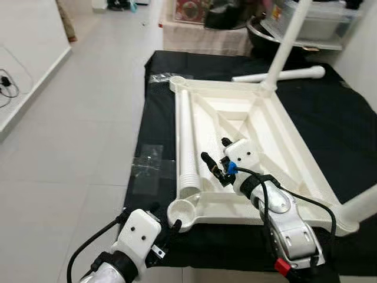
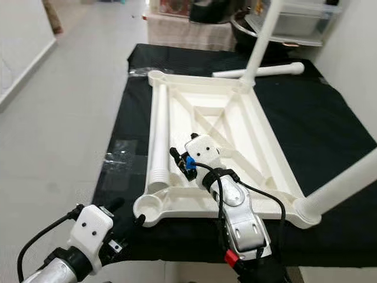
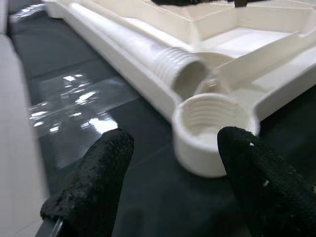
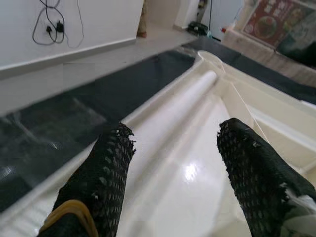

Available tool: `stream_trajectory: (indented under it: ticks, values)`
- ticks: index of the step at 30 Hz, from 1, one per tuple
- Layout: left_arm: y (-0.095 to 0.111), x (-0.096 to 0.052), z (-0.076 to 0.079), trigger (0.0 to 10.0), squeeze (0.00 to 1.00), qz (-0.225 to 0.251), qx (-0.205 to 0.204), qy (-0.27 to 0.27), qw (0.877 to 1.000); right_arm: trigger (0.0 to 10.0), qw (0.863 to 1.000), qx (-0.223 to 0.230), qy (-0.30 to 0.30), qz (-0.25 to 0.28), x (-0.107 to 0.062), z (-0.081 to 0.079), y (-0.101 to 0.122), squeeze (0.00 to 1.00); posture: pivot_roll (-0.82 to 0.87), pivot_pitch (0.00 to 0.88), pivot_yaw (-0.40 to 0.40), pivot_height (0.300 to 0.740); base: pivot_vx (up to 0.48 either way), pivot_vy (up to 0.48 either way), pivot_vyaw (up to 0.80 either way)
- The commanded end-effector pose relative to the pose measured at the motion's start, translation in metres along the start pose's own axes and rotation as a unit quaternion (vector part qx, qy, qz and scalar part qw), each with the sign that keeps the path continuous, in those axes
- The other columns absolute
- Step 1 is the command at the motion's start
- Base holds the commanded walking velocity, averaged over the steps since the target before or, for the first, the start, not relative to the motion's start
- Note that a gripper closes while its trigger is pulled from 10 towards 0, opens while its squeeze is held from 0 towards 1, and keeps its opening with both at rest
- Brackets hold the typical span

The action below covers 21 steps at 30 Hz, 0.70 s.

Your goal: Building children table

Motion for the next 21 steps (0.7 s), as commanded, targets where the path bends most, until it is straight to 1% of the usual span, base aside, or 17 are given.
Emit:
stream_trajectory:
  ticks: [1,2,4,8,9,10,11,12,13,14,15,17,18,19,20,21]
  values:
    - [-0.003,-0.001,0.003,10.0,0.00,-0.005,-0.001,-0.006,1.000,10.0,1.000,-0.008,-0.008,-0.011,-0.001,0.001,-0.003,0.00,0.07,0.072,-0.109,0.740,0.000,0.000,0.00]
    - [-0.004,-0.001,0.005,10.0,0.00,-0.006,-0.001,-0.008,1.000,10.0,1.000,-0.011,-0.009,-0.010,-0.001,0.001,-0.003,0.00,0.07,0.062,-0.113,0.740,0.000,0.000,0.00]
    - [-0.005,-0.001,0.006,10.0,0.00,-0.006,0.001,-0.011,1.000,10.0,1.000,0.000,-0.015,-0.014,-0.001,0.002,-0.003,0.00,0.07,0.058,-0.117,0.740,0.000,0.000,0.00]
    - [-0.006,-0.001,0.006,10.0,0.00,-0.008,0.005,-0.012,1.000,10.0,1.000,-0.009,-0.022,-0.006,-0.001,0.004,0.001,0.00,0.07,0.044,-0.110,0.740,0.000,0.000,0.00]
    - [-0.007,-0.001,0.007,10.0,0.00,-0.008,0.004,-0.012,1.000,10.0,0.999,-0.021,-0.033,0.001,-0.001,0.007,0.005,0.00,0.07,0.039,-0.110,0.740,0.000,0.000,0.00]
    - [-0.008,-0.002,0.008,10.0,0.00,-0.009,0.003,-0.016,1.000,10.0,0.994,-0.074,-0.077,0.018,-0.004,0.022,0.014,0.00,0.07,0.036,-0.111,0.740,0.000,0.000,0.00]
    - [-0.008,-0.002,0.008,10.0,0.00,-0.009,0.003,-0.016,1.000,10.0,0.994,-0.074,-0.077,0.018,-0.004,0.022,0.014,0.00,0.07,0.036,-0.111,0.740,0.000,0.000,0.00]
    - [-0.008,-0.002,0.009,10.0,0.00,-0.010,0.003,-0.016,1.000,10.0,0.990,-0.107,-0.086,0.033,-0.008,0.026,0.019,0.00,0.07,0.038,-0.108,0.740,0.000,0.000,0.00]
    - [-0.008,-0.002,0.009,10.0,0.00,-0.010,0.003,-0.016,1.000,10.0,0.990,-0.107,-0.086,0.033,-0.008,0.026,0.019,0.00,0.07,0.038,-0.108,0.740,0.000,0.000,0.00]
    - [-0.009,-0.003,0.008,10.0,0.00,-0.011,0.002,-0.014,1.000,10.0,0.986,-0.139,-0.087,0.040,-0.014,0.027,0.020,0.00,0.07,0.038,-0.108,0.740,0.000,0.000,0.00]
    - [-0.009,-0.003,0.008,10.0,0.00,-0.012,0.002,-0.012,1.000,10.0,0.984,-0.153,-0.078,0.038,-0.019,0.026,0.017,0.00,0.07,0.040,-0.106,0.740,0.000,0.000,0.00]
    - [-0.010,-0.004,0.007,10.0,0.00,-0.014,0.000,-0.009,1.000,10.0,0.990,-0.136,-0.046,0.018,-0.029,0.019,0.006,0.00,0.06,0.042,-0.106,0.740,0.000,0.000,0.00]
    - [-0.010,-0.004,0.006,10.0,0.00,-0.014,-0.001,-0.009,1.000,10.0,0.992,-0.121,-0.014,0.021,-0.032,0.011,0.005,0.00,0.06,0.045,-0.107,0.740,0.000,0.000,0.00]
    - [-0.010,-0.004,0.006,10.0,0.00,-0.014,-0.001,-0.009,1.000,10.0,0.992,-0.121,-0.014,0.021,-0.032,0.011,0.005,0.00,0.06,0.045,-0.107,0.740,0.000,0.000,0.00]
    - [-0.010,-0.004,0.006,10.0,0.00,-0.014,-0.001,-0.008,1.000,10.0,0.993,-0.113,0.007,0.026,-0.034,0.006,0.005,0.00,0.06,0.045,-0.107,0.740,0.000,0.000,0.00]
    - [-0.010,-0.004,0.006,10.0,0.00,-0.013,-0.003,-0.008,1.000,10.0,0.993,-0.102,0.053,0.037,-0.035,-0.006,0.009,0.00,0.05,0.048,-0.100,0.740,0.000,0.000,0.00]
Point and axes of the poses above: a point about 5 cm out from each wrist's last joint towards the gripper, its own x axis pointing out of the wrist towards the gripper, its own y axis along the axis of the wrist's last joint, z = x × y, the point moved 2 cm from there along x, pointing out of the wrist towards the gripper, and after that the axes turned 8 degrees about x, right-handed, at the moved point
